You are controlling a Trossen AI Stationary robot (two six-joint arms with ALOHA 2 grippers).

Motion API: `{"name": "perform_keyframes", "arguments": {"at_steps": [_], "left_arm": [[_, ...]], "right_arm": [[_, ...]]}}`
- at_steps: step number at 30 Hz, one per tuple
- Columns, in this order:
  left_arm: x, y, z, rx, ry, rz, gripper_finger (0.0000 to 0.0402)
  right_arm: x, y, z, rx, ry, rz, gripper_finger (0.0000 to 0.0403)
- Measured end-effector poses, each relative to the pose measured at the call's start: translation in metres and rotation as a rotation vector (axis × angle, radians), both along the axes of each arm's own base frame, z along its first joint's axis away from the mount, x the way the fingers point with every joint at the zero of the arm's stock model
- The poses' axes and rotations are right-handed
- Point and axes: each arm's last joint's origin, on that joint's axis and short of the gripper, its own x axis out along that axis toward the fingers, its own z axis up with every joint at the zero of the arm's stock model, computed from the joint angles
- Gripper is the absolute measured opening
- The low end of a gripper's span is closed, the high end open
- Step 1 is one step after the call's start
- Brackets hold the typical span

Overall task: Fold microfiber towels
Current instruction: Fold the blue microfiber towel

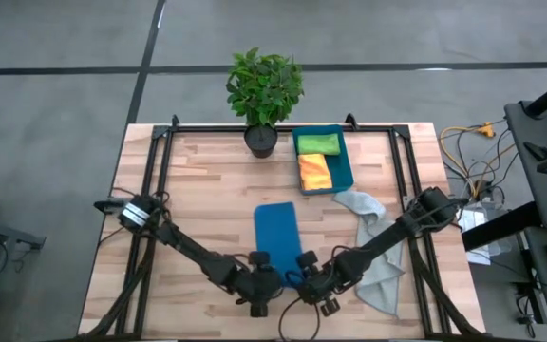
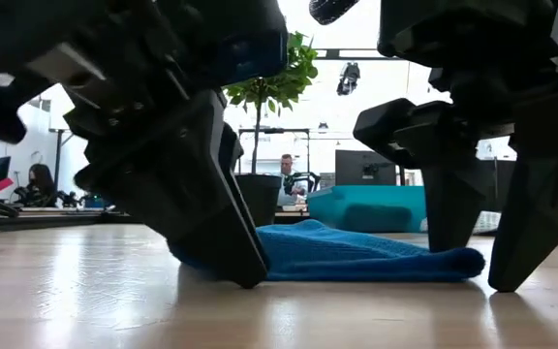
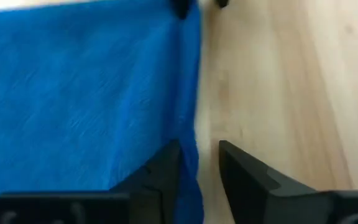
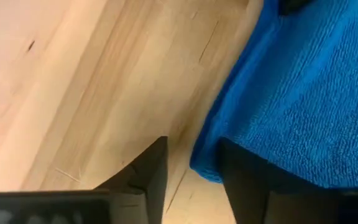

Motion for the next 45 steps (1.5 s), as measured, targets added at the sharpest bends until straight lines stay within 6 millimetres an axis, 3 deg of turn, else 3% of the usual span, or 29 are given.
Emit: {"name": "perform_keyframes", "arguments": {"at_steps": [5, 8, 14, 22, 29, 37, 41, 45], "left_arm": [[0.000, -0.009, -0.003, 0.026, 0.064, 0.031, 0.0014], [0.001, -0.014, 0.007, 0.041, 0.049, 0.031, 0.0005], [0.004, -0.019, 0.054, 0.049, -0.038, -0.029, 0.0000], [-0.009, -0.015, 0.126, -0.033, -0.175, -0.163, 0.0001], [-0.013, -0.007, 0.136, -0.030, -0.208, -0.158, 0.0001], [-0.008, 0.000, 0.119, -0.139, -0.279, -0.052, 0.0004], [-0.009, 0.005, 0.104, -0.285, -0.377, 0.039, 0.0041], [-0.014, 0.010, 0.089, -0.433, -0.414, 0.152, 0.0103]], "right_arm": [[-0.001, -0.001, -0.001, 0.008, 0.004, -0.013, 0.0071], [0.000, -0.001, -0.001, 0.007, 0.002, -0.016, 0.0026], [-0.004, -0.004, 0.019, 0.051, -0.023, -0.008, 0.0010], [-0.014, -0.001, 0.070, 0.269, -0.074, 0.077, 0.0009], [-0.010, -0.005, 0.084, 0.350, -0.125, -0.035, 0.0009], [-0.005, -0.021, 0.074, 0.395, -0.089, -0.197, 0.0009], [-0.007, -0.028, 0.067, 0.402, -0.060, -0.260, 0.0009], [-0.009, -0.028, 0.063, 0.403, -0.049, -0.273, 0.0009]]}}
